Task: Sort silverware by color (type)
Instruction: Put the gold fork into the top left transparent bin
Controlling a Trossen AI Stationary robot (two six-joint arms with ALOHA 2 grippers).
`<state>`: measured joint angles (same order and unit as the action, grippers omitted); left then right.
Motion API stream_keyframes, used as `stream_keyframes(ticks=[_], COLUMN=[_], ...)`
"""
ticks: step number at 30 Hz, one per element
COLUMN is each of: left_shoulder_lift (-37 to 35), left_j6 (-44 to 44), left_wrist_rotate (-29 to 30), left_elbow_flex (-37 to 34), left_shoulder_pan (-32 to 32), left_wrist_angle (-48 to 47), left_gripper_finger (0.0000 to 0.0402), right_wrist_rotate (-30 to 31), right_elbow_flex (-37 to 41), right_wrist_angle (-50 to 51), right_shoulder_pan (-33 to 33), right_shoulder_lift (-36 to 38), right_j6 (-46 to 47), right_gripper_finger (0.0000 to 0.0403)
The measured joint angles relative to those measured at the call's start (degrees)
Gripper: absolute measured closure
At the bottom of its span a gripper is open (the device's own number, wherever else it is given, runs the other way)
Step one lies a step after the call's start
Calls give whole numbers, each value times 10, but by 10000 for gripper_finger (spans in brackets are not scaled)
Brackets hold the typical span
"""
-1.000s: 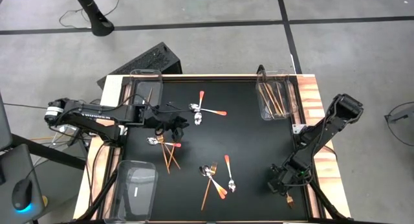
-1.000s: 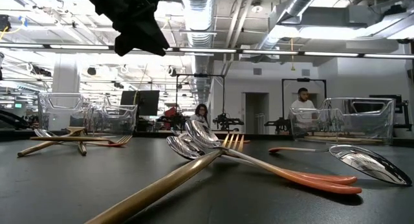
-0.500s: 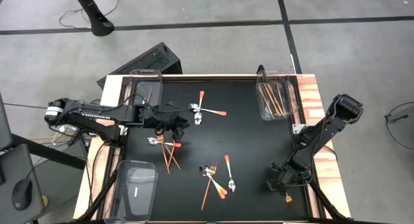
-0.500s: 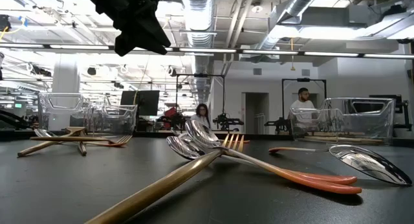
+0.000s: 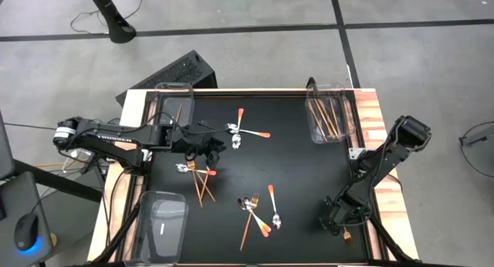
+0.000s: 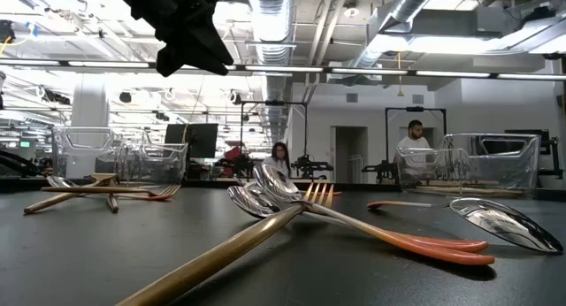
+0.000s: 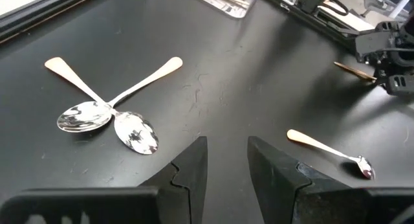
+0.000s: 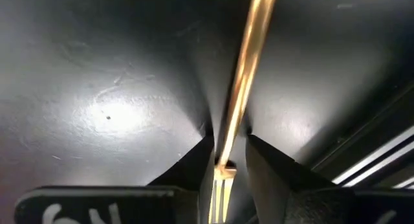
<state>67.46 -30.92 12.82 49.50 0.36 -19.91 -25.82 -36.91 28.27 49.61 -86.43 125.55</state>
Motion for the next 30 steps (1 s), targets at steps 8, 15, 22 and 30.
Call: stream_keyframes(ticks=[8, 15, 22, 30], left_shoulder_lift=[0, 0, 0, 23], left_j6=[0, -12, 7, 37], left_wrist_rotate=[6, -7, -23, -99], left_elbow_flex=[0, 0, 0, 1], left_shoulder_pan=[0, 0, 0, 4], left_wrist_angle=[-1, 4, 62, 175], left_gripper_finger=[304, 304, 304, 295], right_wrist_rotate=[-17, 71, 330, 518], right_elbow_flex=[-5, -37, -83, -144], right_wrist_angle=[0, -1, 3, 11], right_shoulder_pan=[-10, -15, -55, -158], right_shoulder_lift=[-24, -10, 41, 54], right_j6=[-41, -61, -89, -310], right_gripper_finger=[386, 395, 397, 397])
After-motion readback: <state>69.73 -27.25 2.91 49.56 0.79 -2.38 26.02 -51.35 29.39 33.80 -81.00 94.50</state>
